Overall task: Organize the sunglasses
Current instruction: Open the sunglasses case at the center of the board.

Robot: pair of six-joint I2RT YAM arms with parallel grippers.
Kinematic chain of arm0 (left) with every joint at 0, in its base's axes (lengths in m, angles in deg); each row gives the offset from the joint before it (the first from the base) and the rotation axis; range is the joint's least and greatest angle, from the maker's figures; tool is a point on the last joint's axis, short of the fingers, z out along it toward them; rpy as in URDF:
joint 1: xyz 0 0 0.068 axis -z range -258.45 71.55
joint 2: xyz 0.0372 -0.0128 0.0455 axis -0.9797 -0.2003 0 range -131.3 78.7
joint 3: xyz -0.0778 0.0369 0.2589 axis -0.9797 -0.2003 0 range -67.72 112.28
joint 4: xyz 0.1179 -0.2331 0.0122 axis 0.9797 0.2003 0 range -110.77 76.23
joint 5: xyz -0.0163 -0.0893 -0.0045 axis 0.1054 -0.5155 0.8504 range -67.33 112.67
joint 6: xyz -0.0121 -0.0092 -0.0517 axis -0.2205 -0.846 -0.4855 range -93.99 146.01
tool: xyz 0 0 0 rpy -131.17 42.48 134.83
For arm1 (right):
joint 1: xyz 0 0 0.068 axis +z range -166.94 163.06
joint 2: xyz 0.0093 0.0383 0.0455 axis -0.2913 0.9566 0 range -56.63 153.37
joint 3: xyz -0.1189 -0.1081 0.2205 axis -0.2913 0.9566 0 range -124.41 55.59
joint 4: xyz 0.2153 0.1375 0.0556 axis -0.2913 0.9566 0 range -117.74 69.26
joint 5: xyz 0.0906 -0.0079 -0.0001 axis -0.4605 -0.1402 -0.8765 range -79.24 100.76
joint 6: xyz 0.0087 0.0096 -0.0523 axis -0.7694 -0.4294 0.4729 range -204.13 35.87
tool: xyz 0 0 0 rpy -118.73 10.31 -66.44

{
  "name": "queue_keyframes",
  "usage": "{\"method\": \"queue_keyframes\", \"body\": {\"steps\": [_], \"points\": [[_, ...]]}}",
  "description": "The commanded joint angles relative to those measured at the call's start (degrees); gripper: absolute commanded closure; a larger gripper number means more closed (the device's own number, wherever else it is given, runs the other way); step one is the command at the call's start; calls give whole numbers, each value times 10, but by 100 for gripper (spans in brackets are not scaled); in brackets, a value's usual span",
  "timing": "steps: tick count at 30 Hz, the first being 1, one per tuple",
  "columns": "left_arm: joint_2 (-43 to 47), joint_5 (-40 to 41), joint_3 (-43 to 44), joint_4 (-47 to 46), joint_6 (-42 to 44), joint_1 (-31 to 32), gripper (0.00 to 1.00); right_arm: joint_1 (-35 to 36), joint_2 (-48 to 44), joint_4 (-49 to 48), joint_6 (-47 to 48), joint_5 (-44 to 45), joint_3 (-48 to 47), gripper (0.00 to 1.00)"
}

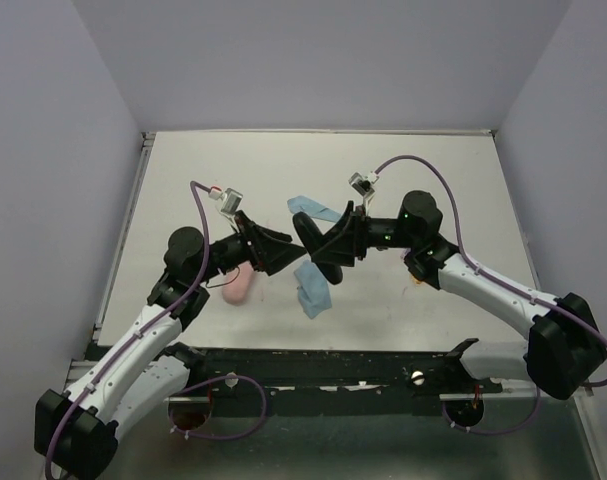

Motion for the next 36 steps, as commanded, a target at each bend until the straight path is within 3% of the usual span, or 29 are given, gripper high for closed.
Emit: {"method": "queue_keyframes", "body": {"steps": [1, 10, 14, 23, 28, 30, 32, 36], "points": [[-28, -5, 24, -52, -19, 5, 1, 11, 12, -46, -21, -28, -6, 76], [-40, -5, 32, -67, -14, 6, 1, 24, 22, -39, -12, -18, -16, 77], [-58, -43, 26, -105, -12, 6, 2, 28, 34, -60, -20, -19, -16, 77], [-58, -77, 4, -153, 3, 8, 23, 30, 37, -113, -54, -34, -10, 78], [-67, -90, 0, -174, 14, 8, 56, 30, 44, -145, -85, -56, -9, 80], [-62, -100, -10, -179, 39, 8, 62, 30, 43, -157, -97, -63, -10, 81], [-53, -99, -18, -162, 78, 7, 66, 30, 38, -167, -108, -76, -11, 83], [-29, -107, -18, -97, 168, 7, 66, 31, 20, -166, -124, -85, -13, 96]]}}
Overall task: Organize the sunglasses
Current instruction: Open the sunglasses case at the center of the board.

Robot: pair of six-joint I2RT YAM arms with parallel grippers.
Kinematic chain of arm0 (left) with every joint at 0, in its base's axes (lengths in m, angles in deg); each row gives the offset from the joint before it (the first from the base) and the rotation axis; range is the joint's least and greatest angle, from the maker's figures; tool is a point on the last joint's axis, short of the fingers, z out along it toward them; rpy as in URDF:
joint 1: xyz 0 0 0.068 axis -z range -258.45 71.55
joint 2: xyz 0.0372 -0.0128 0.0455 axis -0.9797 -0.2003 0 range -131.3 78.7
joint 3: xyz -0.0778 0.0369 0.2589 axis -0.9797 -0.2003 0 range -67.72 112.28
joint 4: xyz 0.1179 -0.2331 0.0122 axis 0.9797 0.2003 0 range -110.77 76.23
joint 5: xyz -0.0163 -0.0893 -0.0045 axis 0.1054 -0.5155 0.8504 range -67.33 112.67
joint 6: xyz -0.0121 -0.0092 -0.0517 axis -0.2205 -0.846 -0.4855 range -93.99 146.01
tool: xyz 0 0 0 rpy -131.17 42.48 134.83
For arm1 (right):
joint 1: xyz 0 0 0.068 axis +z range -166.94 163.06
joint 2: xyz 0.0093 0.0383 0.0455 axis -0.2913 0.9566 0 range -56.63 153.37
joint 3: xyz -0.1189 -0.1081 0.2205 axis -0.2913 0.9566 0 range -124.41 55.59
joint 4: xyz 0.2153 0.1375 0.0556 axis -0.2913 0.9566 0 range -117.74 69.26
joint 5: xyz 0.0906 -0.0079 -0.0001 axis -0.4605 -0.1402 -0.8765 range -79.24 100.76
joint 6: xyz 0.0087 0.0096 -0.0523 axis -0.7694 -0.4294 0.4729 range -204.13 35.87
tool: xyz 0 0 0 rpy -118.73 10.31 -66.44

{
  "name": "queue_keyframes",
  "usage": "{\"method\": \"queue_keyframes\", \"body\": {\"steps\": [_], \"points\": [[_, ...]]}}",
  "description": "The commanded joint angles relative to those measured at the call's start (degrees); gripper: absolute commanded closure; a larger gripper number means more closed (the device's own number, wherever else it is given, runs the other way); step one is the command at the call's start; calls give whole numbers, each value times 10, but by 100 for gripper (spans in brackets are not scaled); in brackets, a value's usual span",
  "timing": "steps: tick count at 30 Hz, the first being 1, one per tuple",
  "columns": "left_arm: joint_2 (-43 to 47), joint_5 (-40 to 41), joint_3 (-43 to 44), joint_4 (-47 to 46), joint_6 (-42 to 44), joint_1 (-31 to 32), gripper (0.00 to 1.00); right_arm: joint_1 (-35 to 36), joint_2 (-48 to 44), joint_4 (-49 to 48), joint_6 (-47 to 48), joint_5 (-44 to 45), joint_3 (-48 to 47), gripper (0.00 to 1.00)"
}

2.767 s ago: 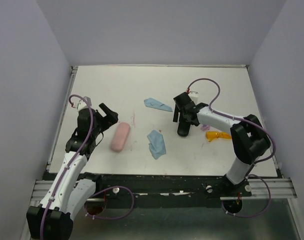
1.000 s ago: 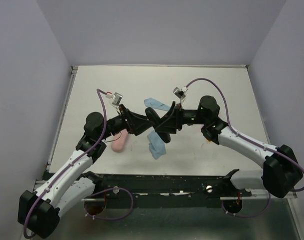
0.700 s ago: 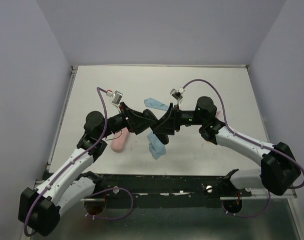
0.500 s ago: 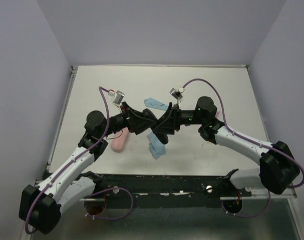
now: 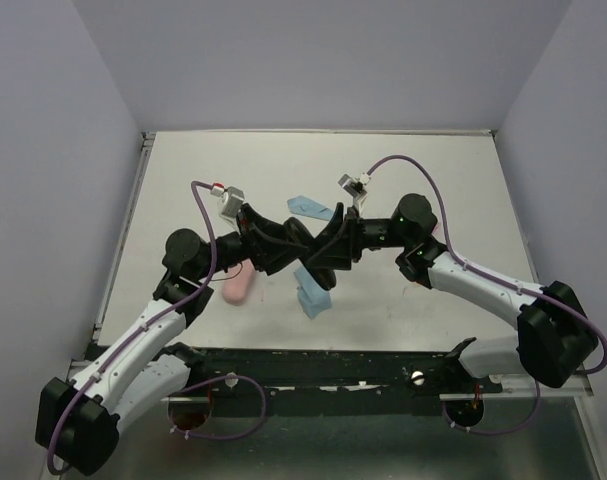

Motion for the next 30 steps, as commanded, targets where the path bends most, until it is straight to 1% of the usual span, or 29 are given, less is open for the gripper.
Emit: {"method": "queue_keyframes", "body": {"steps": [1, 4, 9, 15, 17, 19, 22, 23, 26, 29, 30], "points": [[35, -47, -19, 69, 163, 4, 66, 5, -26, -36, -64, -42, -15, 99], [65, 0, -25, 122, 194, 3, 64, 5, -41, -22, -65, -42, -19, 99], [91, 85, -21, 200, 216, 1, 62, 4, -56, -20, -64, -32, -16, 99], [77, 140, 2, 262, 206, -1, 62, 5, -58, -37, -77, -22, -14, 99], [70, 157, 9, 284, 200, -1, 63, 5, -60, -43, -80, -12, -12, 99], [67, 166, 5, 286, 194, 0, 65, 5, -65, -33, -73, 0, -13, 99], [69, 165, -5, 280, 189, 0, 70, 4, -69, 17, -43, 27, -23, 99], [69, 166, -5, 279, 187, 0, 75, 3, -69, 33, -35, 38, -27, 99], [73, 180, -2, 303, 191, 0, 79, 5, -68, 59, -18, 50, -34, 99], [84, 205, -2, 321, 198, -2, 79, 4, -64, 65, -19, 46, -39, 99], [88, 212, -5, 334, 199, -1, 78, 4, -64, 65, -19, 45, -40, 99]]}}
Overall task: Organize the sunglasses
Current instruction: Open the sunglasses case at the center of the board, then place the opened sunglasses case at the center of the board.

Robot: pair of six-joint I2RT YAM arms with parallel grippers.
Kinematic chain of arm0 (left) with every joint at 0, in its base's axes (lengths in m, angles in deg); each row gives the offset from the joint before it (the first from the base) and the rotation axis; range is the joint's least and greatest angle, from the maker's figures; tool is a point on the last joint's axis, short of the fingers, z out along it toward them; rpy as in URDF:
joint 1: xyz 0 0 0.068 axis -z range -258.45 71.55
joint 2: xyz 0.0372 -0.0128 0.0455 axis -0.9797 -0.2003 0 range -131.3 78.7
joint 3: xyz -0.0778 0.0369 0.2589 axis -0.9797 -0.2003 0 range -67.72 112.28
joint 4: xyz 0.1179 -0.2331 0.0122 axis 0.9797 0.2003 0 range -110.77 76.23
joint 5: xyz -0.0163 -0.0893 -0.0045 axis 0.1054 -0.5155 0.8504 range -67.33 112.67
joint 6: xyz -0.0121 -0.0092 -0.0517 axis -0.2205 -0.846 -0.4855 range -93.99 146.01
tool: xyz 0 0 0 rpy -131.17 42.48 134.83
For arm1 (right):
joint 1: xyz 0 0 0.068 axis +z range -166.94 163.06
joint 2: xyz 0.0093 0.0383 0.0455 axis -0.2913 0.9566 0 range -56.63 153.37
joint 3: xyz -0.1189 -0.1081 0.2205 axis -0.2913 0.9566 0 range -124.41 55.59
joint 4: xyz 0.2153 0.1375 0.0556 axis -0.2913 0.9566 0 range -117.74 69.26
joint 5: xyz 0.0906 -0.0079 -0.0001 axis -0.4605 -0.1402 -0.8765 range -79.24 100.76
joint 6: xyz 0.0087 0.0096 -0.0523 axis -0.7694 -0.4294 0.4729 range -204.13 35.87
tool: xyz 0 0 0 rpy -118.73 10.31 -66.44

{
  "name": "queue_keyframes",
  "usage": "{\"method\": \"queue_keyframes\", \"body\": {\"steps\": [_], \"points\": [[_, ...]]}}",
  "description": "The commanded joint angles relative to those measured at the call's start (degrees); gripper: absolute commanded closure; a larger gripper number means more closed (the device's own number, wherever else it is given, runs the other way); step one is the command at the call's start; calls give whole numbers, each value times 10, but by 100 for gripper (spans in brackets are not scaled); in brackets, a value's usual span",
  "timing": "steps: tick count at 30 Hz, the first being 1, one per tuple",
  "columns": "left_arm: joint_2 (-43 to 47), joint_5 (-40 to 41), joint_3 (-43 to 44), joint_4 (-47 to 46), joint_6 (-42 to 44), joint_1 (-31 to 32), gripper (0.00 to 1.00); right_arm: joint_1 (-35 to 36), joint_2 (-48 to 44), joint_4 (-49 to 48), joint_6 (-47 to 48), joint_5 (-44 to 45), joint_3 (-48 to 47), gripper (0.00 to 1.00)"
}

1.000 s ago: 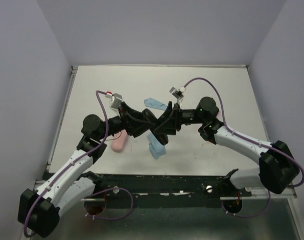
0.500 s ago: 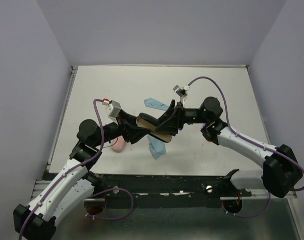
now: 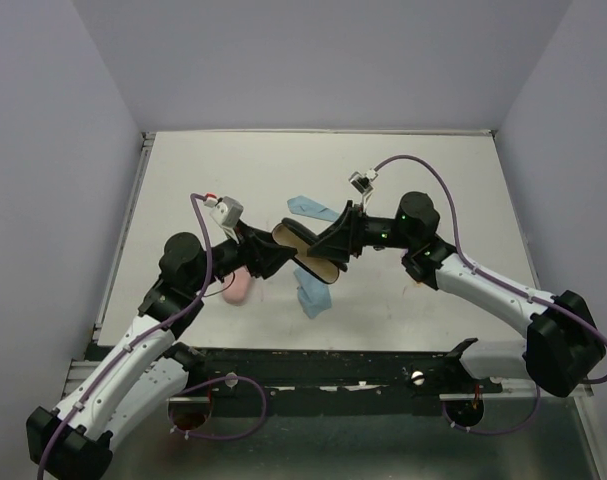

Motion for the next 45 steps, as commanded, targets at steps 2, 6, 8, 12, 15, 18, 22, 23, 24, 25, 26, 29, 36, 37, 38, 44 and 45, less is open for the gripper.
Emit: {"method": "queue_keyframes", "body": {"steps": [2, 6, 8, 12, 15, 18, 22, 23, 24, 25, 26, 29, 36, 37, 38, 44, 45], "points": [[1, 109, -20, 114, 50, -12, 72, 14, -26, -18, -20, -36, -45, 99], [-2, 118, -19, 120, 46, -11, 64, 15, -22, -14, -20, -37, -50, 99], [-6, 120, -17, 122, 46, -11, 58, 15, -20, -13, -21, -36, -50, 99], [-10, 129, -5, 134, 39, -12, 48, 14, -14, 7, -16, -23, -53, 99], [-9, 102, -3, 122, 31, -12, 29, 14, -5, 48, 3, 16, -60, 99], [2, 82, -2, 105, 19, -12, 1, 14, -2, 103, 19, 98, -66, 99], [18, 114, 3, 117, 0, -12, 1, 8, 3, 199, 42, 231, -78, 99], [22, 137, 6, 130, -7, -12, 1, 1, 6, 217, 37, 260, -77, 99], [24, 159, 9, 141, -14, -12, 1, -9, 10, 225, 33, 276, -75, 99], [26, 186, 12, 158, -21, -12, 1, -29, 14, 229, 24, 284, -67, 99], [27, 213, 18, 175, -26, -12, 1, -52, 18, 229, 10, 283, -57, 99], [24, 274, 22, 221, -49, -12, 1, -123, 37, 218, 5, 289, -26, 99], [-13, 330, 23, 291, -71, -12, 1, -214, 95, 133, 27, 342, 31, 99], [-14, 330, 17, 289, -75, -12, 1, -217, 105, 110, 32, 342, 39, 99], [-14, 328, 12, 286, -77, -12, 1, -219, 115, 81, 37, 343, 44, 98], [-2, 315, -8, 264, -75, -12, 1, -243, 212, -10, 26, 270, 42, 93], [-1, 314, -7, 264, -71, -12, 1, -246, 222, -29, 24, 257, 44, 91]]}}
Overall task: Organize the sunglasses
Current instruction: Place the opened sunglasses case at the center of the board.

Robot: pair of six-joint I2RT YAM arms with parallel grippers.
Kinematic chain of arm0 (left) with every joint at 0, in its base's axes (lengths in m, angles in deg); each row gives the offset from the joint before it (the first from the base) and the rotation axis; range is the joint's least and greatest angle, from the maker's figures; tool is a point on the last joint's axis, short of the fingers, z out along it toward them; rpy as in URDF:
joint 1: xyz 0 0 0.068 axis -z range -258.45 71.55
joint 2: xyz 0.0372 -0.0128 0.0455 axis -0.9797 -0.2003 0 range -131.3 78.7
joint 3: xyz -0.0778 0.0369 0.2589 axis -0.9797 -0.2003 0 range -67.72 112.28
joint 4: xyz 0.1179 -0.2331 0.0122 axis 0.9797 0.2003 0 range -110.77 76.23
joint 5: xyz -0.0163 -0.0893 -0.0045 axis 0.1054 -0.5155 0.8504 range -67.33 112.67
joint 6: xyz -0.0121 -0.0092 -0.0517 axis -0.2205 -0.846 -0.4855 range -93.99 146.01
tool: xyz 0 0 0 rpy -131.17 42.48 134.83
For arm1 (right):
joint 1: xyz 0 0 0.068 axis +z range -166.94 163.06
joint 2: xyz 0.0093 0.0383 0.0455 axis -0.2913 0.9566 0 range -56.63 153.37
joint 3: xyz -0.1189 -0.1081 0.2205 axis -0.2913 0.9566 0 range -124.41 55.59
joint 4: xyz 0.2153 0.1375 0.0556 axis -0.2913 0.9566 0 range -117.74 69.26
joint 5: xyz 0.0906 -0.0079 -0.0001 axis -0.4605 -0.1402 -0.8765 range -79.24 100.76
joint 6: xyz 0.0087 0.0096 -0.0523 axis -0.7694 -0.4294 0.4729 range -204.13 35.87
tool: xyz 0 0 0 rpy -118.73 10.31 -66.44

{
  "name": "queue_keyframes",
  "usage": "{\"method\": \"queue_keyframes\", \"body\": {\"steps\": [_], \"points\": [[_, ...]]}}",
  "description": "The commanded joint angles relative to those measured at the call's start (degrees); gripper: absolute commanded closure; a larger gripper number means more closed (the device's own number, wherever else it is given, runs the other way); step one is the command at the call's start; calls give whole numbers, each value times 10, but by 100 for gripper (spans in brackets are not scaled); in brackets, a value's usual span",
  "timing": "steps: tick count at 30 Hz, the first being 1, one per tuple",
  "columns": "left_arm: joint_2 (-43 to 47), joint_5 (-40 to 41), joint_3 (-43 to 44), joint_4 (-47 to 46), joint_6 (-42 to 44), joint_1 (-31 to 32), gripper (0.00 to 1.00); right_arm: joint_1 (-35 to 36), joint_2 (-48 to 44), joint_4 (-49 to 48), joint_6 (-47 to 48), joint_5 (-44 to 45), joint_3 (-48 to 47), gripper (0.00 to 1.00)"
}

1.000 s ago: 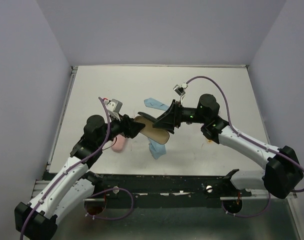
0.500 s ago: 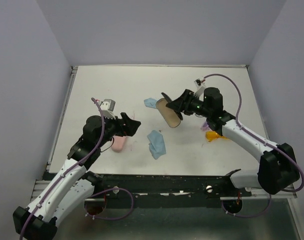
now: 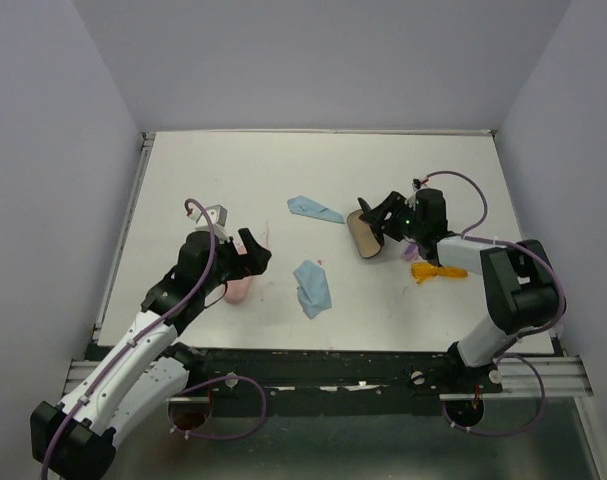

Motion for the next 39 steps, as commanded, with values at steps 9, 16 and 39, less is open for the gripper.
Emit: {"method": "queue_keyframes", "body": {"steps": [9, 16, 39], "points": [[6, 3, -12, -17, 0, -2, 1, -21, 83, -169, -2, -102, 27, 58], [-11, -3, -7, -17, -2, -2, 1, -22, 68, -88, 40, -55, 17, 35], [-25, -12, -2, -3, -15, -2, 1, -25, 11, 45, 87, 18, -9, 0]]}}
